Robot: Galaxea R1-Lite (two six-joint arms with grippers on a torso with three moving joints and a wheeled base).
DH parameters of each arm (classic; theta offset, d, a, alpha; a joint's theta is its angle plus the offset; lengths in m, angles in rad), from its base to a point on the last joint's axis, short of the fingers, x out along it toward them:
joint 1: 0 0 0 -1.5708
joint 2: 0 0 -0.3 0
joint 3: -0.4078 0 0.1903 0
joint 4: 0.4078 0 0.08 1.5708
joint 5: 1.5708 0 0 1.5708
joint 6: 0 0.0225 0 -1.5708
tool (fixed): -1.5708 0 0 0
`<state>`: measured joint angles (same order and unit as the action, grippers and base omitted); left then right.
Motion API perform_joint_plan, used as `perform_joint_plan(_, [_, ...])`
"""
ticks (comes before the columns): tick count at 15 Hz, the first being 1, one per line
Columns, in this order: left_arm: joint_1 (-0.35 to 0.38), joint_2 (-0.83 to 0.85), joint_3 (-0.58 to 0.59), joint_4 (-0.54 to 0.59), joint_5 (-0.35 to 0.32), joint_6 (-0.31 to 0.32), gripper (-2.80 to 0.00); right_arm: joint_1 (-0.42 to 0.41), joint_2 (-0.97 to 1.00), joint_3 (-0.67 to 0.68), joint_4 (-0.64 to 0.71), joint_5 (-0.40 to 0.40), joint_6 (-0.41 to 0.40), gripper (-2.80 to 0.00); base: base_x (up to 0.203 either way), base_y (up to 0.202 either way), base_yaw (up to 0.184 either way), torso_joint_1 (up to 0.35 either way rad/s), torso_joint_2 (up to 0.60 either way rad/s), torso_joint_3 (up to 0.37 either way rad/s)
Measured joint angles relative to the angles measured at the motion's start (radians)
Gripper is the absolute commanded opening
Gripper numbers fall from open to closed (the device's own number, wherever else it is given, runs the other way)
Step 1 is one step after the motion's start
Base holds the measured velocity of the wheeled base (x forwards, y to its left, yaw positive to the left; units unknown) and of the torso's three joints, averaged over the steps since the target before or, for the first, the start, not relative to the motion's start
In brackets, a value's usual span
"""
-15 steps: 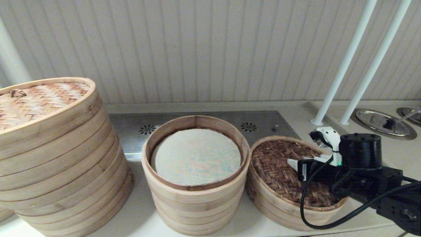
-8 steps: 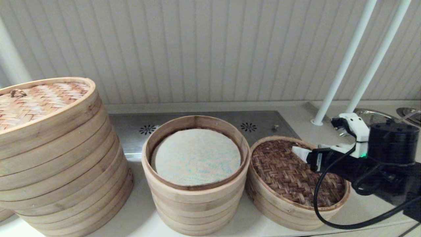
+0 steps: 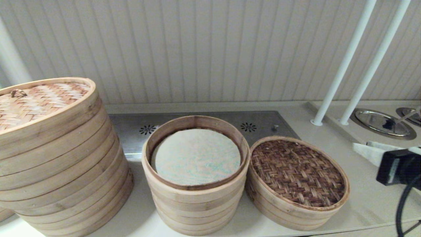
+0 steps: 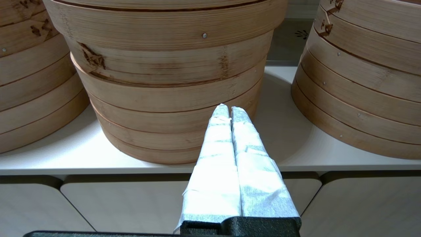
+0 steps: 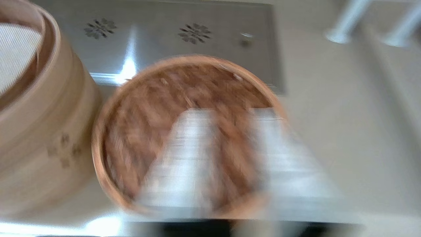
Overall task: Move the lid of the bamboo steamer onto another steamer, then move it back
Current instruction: Pick up the steamer
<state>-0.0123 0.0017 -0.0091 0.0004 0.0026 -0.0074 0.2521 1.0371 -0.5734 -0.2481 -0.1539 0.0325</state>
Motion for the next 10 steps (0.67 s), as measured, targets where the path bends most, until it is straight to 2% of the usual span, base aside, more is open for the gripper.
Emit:
perform_joint_plan(4, [0.0,0.0,0.0,0.0,0.0,0.0,-2.8,-0.005,-0.273,-0.067,0.37,-0.058,-0.034,-2.8,0.0,0.0,0.0,0.0,0.0,0.0])
perform_joint_plan(6, [0.0,0.0,0.0,0.0,0.0,-0.001,-2.8,-0.036,-0.388,-0.078,0.513,-0.065,-0.037,-2.8,0.0,0.0,0.0,0.0,0.0,0.0])
perform_joint_plan(10, [0.0,0.0,0.0,0.0,-0.001,-0.001,-2.8,-0.151,-0.582,0.02,0.582,-0.057,-0.044,-2.8,0.0,0.0,0.0,0.0,0.0,0.0])
